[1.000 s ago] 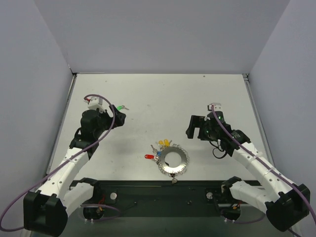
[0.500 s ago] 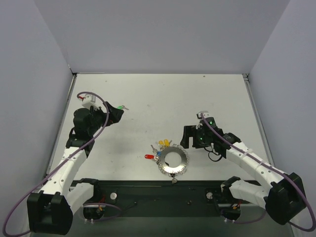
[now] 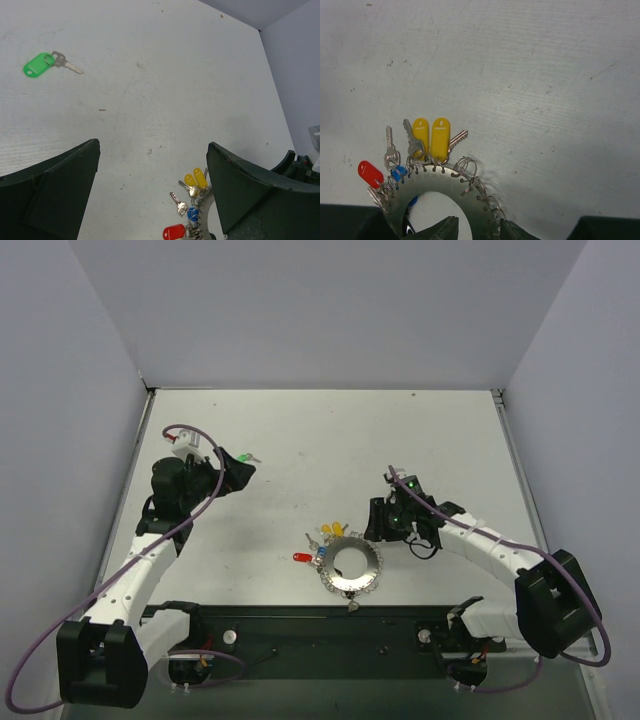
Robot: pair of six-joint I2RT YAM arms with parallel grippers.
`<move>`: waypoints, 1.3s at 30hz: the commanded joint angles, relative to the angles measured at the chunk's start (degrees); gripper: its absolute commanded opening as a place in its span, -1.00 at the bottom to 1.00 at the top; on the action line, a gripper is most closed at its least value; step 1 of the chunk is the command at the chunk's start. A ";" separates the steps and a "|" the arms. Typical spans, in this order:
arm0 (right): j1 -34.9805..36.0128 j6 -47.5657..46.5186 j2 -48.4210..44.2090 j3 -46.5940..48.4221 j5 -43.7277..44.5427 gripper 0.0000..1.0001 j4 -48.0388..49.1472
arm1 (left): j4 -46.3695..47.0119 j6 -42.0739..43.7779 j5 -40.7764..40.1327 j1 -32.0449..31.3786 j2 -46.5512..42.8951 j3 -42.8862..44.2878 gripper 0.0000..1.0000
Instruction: Put the keys on the keyring
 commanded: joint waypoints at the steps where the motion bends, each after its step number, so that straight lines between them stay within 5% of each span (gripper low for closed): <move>1: 0.13 0.53 1.93 0.80 -3.51 -0.30 3.15 | 3.31 1.12 2.02 0.27 0.21 0.99 0.95; 39: -0.23 1.93 11.68 -0.17 -5.54 -0.69 12.20 | 5.24 0.76 5.10 0.27 1.35 -0.24 0.95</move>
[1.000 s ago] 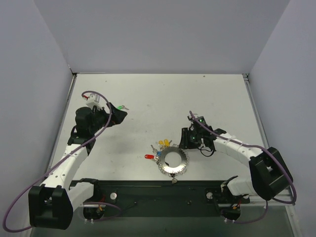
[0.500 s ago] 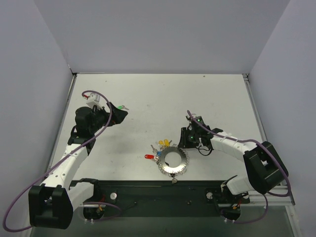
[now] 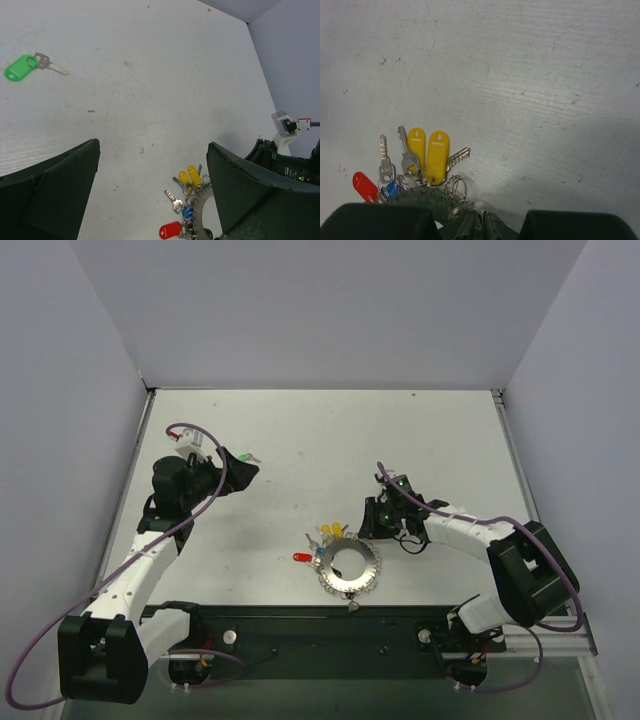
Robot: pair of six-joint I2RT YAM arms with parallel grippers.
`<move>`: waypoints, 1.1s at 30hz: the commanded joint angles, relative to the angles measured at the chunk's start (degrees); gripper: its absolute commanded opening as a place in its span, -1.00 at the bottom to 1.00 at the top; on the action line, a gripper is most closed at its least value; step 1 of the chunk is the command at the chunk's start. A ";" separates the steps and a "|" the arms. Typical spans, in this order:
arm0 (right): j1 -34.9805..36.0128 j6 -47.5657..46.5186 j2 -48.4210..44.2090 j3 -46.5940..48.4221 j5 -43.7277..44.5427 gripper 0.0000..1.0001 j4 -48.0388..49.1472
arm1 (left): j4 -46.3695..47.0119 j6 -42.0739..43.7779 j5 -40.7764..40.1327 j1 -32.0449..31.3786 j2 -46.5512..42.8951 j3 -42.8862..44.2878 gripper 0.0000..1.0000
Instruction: Put the keys on the keyring
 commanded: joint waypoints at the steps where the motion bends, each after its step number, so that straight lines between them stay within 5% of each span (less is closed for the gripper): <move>1: -0.16 0.56 1.65 0.11 -1.65 -0.69 1.63 | 3.04 0.59 1.51 0.27 0.02 -0.24 0.95; 23: 0.02 0.82 -0.19 2.05 -2.46 -0.73 1.19 | 3.83 0.33 2.74 0.35 1.16 0.20 0.95; 27: 0.19 0.29 -0.01 2.84 -1.04 -0.98 0.13 | 4.09 0.15 2.92 0.27 1.69 0.55 0.95; 33: 0.37 0.12 0.17 3.81 -0.86 -1.00 -0.48 | 4.18 0.15 3.01 0.27 1.78 0.47 0.95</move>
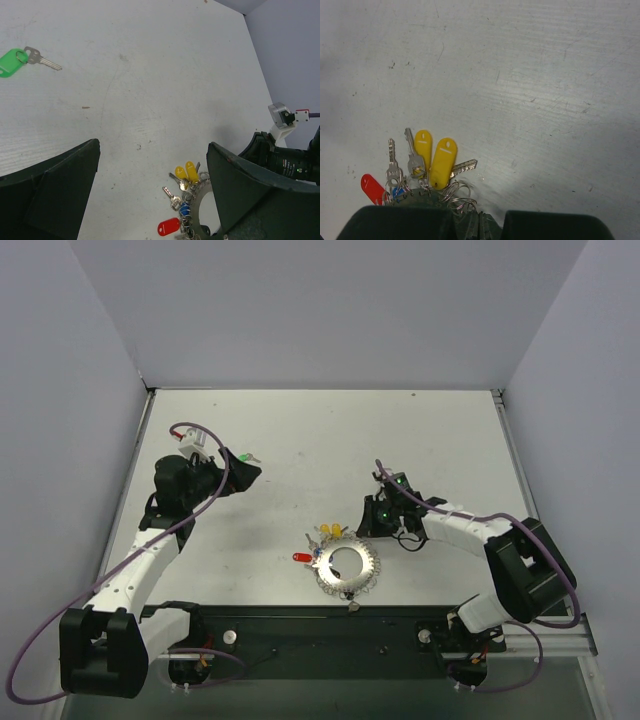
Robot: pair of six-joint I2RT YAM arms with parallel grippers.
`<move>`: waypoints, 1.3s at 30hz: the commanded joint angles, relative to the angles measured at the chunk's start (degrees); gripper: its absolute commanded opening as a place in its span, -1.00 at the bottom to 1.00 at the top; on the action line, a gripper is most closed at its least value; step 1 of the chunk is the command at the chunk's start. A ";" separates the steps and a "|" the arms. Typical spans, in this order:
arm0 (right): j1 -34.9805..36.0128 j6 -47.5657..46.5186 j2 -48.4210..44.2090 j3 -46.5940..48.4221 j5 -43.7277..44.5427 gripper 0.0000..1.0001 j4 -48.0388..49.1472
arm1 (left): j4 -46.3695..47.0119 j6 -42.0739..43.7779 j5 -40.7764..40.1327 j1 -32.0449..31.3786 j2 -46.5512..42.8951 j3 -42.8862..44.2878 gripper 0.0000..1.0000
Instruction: Put the keys on the keyring
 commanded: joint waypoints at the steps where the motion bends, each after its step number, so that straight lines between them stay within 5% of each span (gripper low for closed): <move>1: 0.32 -0.32 -1.93 2.89 0.95 -1.00 -1.09 | 3.44 0.26 1.06 0.35 0.09 0.55 0.95; 20: 0.32 -6.56 -23.29 16.86 18.71 -1.00 -12.52 | 3.00 0.26 0.71 0.27 -0.08 0.73 0.95; 27: 2.52 -7.27 -17.77 12.22 14.67 -1.00 -10.94 | 3.61 -0.09 0.80 0.27 -0.08 0.03 0.95; 35: 13.57 -2.52 -9.23 3.33 12.29 -1.00 -7.07 | 3.18 0.26 0.80 0.35 -0.17 0.11 0.95; 38: 16.49 -3.04 -11.16 4.12 12.55 -0.82 -8.47 | 2.91 0.35 0.53 0.27 -0.52 0.11 0.95; 39: 16.50 -3.31 -12.04 4.12 12.29 -0.56 -8.57 | 3.00 0.35 0.53 0.27 -0.61 -0.06 0.95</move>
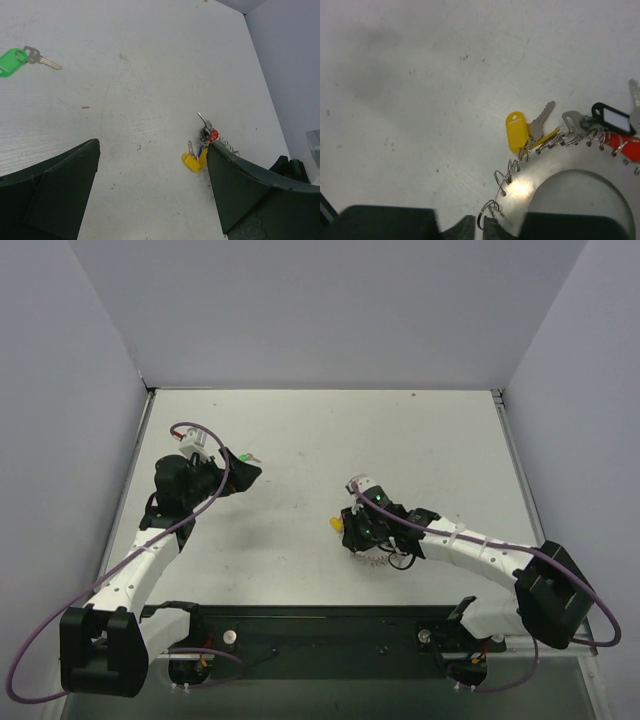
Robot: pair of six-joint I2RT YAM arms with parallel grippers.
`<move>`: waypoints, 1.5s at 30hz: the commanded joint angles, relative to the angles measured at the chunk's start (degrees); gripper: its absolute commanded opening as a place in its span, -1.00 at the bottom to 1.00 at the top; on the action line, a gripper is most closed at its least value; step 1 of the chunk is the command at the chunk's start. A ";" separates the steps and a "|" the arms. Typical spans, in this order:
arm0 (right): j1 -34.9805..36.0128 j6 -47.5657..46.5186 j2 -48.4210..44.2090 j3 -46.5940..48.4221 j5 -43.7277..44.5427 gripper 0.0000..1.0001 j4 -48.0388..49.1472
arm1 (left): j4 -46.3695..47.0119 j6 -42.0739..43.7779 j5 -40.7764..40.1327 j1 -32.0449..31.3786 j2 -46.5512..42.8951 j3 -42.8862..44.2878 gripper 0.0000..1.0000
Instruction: Put the keys on the keyring
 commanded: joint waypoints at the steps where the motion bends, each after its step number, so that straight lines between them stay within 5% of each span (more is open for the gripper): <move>1: 2.27 0.01 -4.87 0.49 -0.78 -0.40 -2.71 | 3.06 0.28 0.31 0.27 -0.87 -0.24 0.95; 3: 2.01 -0.08 -6.99 0.93 0.27 0.21 -2.97 | 3.15 0.02 0.23 0.27 -0.87 -0.41 0.95; 7: 0.60 0.36 -11.03 2.69 3.26 0.53 -4.81 | 3.59 -0.16 0.67 0.27 -0.61 -0.68 0.95; 18: -9.42 3.53 -8.23 2.78 -0.25 0.49 -6.93 | -0.27 1.68 0.58 -1.31 0.97 1.77 0.95; 36: -17.33 7.31 -5.77 1.20 0.37 0.40 -9.83 | -10.64 6.26 -11.45 -28.37 21.88 16.10 0.95; 45: -16.98 7.83 -3.22 1.55 -4.29 0.21 -8.78 | -9.95 6.00 -13.31 -29.88 23.56 16.55 0.95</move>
